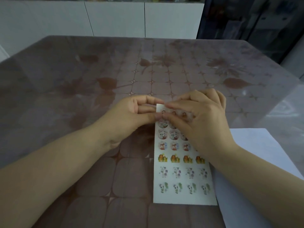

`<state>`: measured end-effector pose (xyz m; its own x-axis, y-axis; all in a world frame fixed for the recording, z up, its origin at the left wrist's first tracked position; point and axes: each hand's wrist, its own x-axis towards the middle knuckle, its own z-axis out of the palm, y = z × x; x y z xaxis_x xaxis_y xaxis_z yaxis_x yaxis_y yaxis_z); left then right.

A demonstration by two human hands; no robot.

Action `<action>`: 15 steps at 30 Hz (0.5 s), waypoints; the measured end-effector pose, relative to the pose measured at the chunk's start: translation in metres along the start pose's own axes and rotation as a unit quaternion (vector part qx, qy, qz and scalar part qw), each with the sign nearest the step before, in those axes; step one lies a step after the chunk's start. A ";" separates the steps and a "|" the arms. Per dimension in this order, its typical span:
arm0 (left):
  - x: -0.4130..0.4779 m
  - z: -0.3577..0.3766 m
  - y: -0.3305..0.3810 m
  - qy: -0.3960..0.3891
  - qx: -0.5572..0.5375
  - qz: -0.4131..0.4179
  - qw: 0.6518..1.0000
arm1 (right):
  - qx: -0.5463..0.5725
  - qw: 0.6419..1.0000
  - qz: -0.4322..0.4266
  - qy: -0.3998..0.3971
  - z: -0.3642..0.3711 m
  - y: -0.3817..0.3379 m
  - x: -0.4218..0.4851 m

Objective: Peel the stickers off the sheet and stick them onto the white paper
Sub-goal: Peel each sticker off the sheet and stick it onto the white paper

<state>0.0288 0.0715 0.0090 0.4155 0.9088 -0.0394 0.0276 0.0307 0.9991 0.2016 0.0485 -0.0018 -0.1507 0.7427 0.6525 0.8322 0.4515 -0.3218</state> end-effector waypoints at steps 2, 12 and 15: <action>-0.001 0.001 -0.001 0.018 0.003 0.001 1.000 | 0.009 1.000 -0.001 0.005 0.000 -0.001 0.000; -0.006 0.008 -0.005 0.079 0.144 0.085 0.983 | 0.073 0.997 0.012 -0.003 0.006 -0.001 -0.002; -0.006 0.008 -0.005 0.081 0.158 0.108 0.978 | 0.076 0.997 0.009 0.001 0.005 -0.002 -0.002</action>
<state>0.0338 0.0625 0.0045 0.2933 0.9346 0.2011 0.2455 -0.2769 0.9290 0.1974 0.0490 -0.0059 -0.1347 0.7510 0.6465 0.7443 0.5074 -0.4342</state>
